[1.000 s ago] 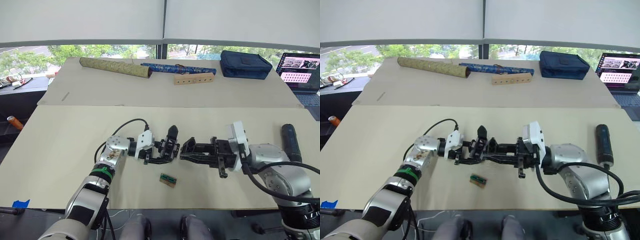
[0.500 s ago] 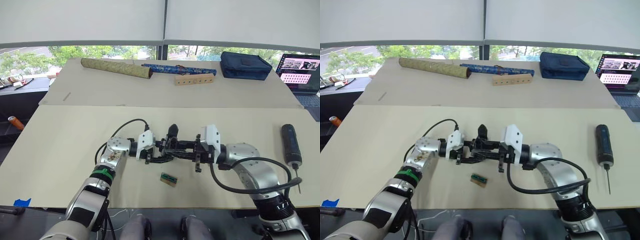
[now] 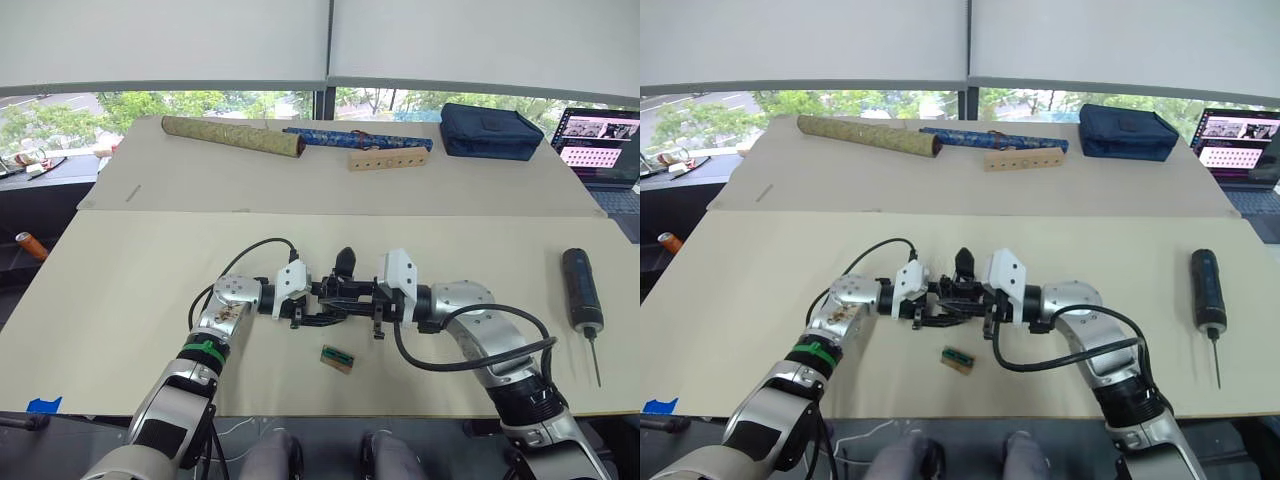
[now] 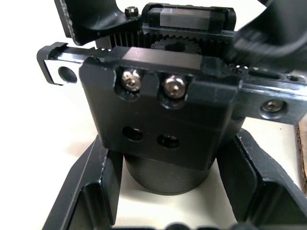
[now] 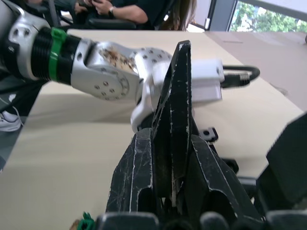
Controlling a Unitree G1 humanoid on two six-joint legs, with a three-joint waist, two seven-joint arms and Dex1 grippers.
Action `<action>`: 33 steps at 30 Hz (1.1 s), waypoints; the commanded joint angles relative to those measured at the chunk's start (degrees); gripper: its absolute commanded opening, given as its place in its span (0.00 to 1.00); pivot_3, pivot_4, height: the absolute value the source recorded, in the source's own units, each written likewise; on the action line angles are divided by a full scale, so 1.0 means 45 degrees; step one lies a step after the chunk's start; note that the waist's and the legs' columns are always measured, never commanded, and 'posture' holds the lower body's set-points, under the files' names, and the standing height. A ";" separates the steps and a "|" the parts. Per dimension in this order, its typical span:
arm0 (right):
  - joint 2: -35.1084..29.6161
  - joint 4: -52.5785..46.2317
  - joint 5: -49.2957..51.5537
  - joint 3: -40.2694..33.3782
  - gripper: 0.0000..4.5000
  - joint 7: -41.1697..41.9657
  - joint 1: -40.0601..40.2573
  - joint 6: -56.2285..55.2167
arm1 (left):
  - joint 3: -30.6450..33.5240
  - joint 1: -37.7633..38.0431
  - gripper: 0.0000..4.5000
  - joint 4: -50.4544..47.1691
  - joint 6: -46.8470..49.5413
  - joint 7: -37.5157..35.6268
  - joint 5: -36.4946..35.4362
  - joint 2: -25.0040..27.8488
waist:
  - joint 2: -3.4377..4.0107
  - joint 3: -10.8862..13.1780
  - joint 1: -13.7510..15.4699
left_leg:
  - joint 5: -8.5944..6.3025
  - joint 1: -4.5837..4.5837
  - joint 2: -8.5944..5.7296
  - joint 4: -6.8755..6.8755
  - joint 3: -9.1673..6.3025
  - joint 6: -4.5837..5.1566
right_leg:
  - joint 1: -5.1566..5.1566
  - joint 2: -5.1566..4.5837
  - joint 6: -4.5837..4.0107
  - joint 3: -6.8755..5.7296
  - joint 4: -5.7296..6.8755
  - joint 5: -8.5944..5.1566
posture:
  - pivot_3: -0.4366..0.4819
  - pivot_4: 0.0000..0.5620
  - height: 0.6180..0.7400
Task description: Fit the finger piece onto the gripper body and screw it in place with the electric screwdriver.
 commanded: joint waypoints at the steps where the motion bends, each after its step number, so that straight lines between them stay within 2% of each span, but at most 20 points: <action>1: 0.0023 -0.0140 -0.0093 0.0014 0.09 0.0020 0.0031 -0.0355 | -0.0504 0.0386 0.51 0.0347 0.0489 0.0055 0.0634 0.0173 | 0.0000 0.0000 0.0000 | 0.0000 0.0002 0.0000 0.0000 0.0001 0.0000 | 0.0001 0.0000 0.0000 -0.0001 0.0001 0.0000 | 0.48 0.27 1.00; 17: -0.0436 -0.0230 -0.0053 0.0233 0.09 0.0280 0.0532 0.0839 | -0.0590 0.0534 0.51 0.0168 0.0659 -0.0062 0.0618 0.0362 | 0.0002 -0.0073 -0.0011 | -0.0003 0.0013 0.0010 -0.0002 -0.0001 0.0000 | 0.0005 0.0000 0.0000 0.0001 0.0000 -0.0001 | 0.48 0.27 1.00; 33: -0.0543 0.0760 -0.0398 0.0659 0.09 -0.0023 -0.0207 0.1777 | -0.0654 0.0614 0.51 -0.0059 0.0901 -0.0033 0.0567 0.0335 | -0.0009 -0.0125 -0.0121 | -0.0003 0.0040 0.0027 -0.0003 0.0000 -0.0001 | 0.0005 0.0000 -0.0003 0.0009 -0.0005 -0.0003 | 0.48 0.27 1.00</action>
